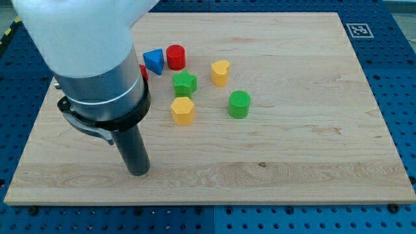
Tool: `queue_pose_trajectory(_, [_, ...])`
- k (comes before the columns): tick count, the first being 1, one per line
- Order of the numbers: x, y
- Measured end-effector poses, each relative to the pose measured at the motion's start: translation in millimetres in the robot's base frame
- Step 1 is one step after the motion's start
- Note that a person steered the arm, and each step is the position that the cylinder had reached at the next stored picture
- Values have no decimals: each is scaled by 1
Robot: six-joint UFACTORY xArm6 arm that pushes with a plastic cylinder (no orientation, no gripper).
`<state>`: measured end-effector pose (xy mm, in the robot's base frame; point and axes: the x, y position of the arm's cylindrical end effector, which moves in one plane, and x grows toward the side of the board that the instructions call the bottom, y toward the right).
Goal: Point your arm at the green star
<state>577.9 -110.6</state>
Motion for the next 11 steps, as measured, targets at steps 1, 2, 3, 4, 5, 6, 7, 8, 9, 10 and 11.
queue_pose_trajectory(1, [-6, -3])
queue_pose_trajectory(2, [-33, 0])
queue_pose_trajectory(3, [-47, 35])
queue_pose_trajectory(4, [-51, 95])
queue_pose_trajectory(5, [-48, 167])
queue_pose_trajectory(6, [-57, 220])
queue_pose_trajectory(7, [-105, 261])
queue_pose_trajectory(8, [-163, 268])
queue_pose_trajectory(9, [-211, 252])
queue_pose_trajectory(10, [-251, 215])
queue_pose_trajectory(11, [-272, 168])
